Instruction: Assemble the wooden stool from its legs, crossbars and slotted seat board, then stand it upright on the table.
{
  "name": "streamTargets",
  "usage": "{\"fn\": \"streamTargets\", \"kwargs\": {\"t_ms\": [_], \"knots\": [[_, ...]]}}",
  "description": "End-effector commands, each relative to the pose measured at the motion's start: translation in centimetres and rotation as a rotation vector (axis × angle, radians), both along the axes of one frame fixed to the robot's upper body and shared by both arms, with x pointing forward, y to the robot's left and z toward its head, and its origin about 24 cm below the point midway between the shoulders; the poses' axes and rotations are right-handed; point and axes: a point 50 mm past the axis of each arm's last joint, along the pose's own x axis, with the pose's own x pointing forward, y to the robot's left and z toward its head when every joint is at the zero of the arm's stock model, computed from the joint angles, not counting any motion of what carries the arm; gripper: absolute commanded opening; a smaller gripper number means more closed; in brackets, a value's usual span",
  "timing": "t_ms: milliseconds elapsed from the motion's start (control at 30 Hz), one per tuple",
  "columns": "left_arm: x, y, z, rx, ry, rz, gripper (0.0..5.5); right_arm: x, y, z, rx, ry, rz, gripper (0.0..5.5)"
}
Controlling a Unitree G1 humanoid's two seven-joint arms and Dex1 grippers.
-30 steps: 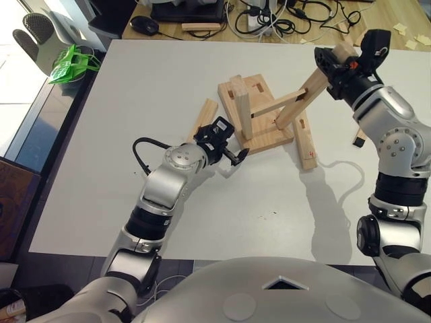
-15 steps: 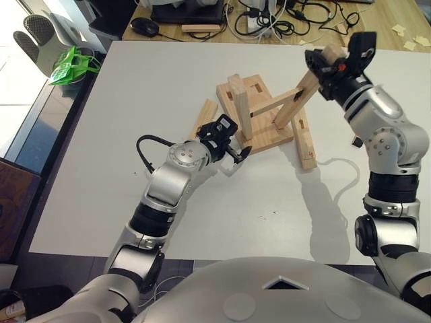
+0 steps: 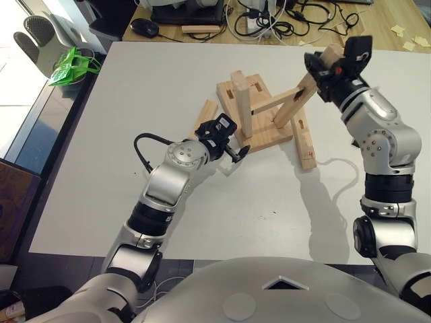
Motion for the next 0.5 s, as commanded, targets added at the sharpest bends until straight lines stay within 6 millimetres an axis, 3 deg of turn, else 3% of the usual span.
{"fn": "streamTargets", "kwargs": {"t_ms": [33, 133, 233, 300, 500], "knots": [[0.2, 0.0, 0.2, 0.013, -0.014, 0.001, 5.40, -1.5, -1.5, -5.0, -0.266, 0.259, -0.008, 2.12], [0.2, 0.0, 0.1, 0.010, -0.014, 0.004, 5.40, -1.7, -1.3, -5.5, -0.298, 0.275, -0.002, 2.64], [0.3, 0.0, 0.1, 0.012, -0.012, 0.006, 5.40, -1.2, -0.6, -4.6, -0.212, 0.217, -0.007, 3.02], [0.3, 0.0, 0.1, 0.013, -0.013, 0.008, 5.40, -0.6, -0.5, -3.4, -0.110, 0.148, -0.042, 3.34], [0.3, 0.0, -0.1, 0.014, -0.011, 0.009, 5.40, 0.7, -0.7, 1.3, 0.122, -0.094, -0.102, 3.37]]}}
